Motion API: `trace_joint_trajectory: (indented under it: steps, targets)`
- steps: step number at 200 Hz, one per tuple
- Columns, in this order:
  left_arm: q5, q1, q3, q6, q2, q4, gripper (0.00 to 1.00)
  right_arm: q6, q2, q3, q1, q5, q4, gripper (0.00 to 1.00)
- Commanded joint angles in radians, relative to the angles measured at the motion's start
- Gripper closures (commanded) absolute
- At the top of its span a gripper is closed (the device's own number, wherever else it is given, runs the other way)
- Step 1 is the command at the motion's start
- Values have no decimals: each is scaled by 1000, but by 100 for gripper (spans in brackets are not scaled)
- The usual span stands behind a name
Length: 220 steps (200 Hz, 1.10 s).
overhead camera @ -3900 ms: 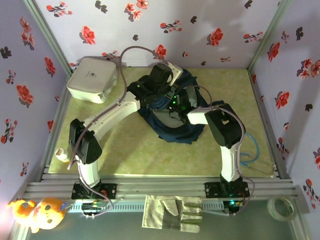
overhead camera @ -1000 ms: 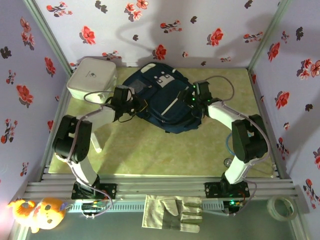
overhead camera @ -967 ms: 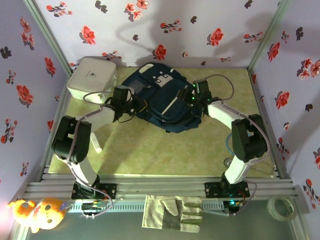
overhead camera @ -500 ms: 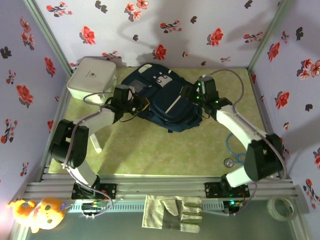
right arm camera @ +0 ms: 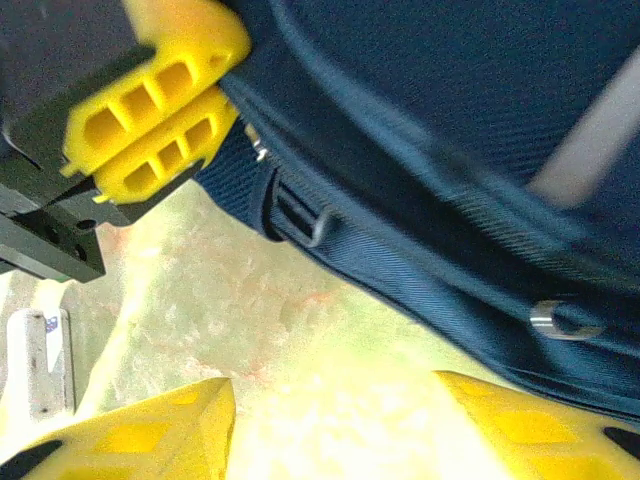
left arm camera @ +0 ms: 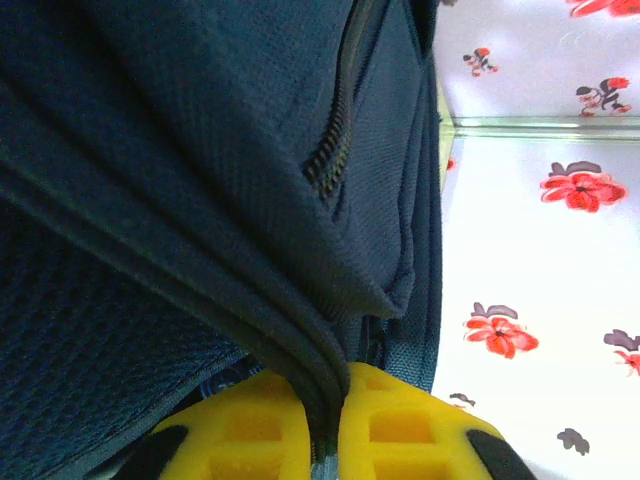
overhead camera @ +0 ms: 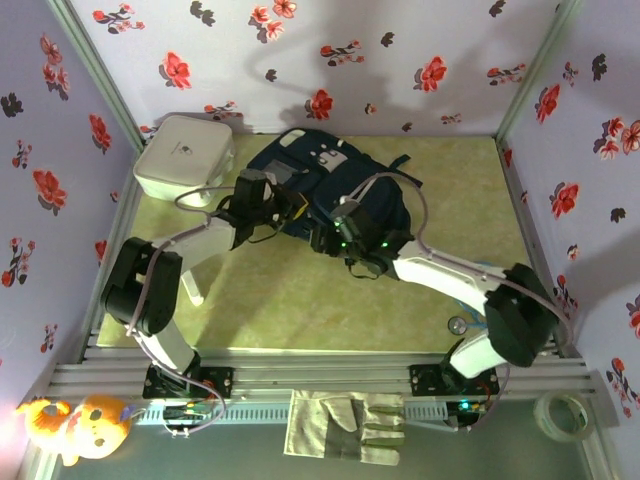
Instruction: Pack books, pencil case, and school supplies into a backpack
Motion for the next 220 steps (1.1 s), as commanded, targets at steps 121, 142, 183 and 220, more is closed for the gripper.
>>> trace_joint_trajectory:
  steps: [121,142,183,220]
  targets:
    - [-27,14,-44,157,11,-60,57,26,106,-73,-102,234,166,54]
    - [-21,14,-32,173,31,-65,55,6,96,-72,-105,216,169,54]
    - [-1,14,36,285,49,-153,52,5,97,-44,-108,158,152,53]
    - [-91,0,175,664,23,-477,49,36,44,-74,-117,154,143,51]
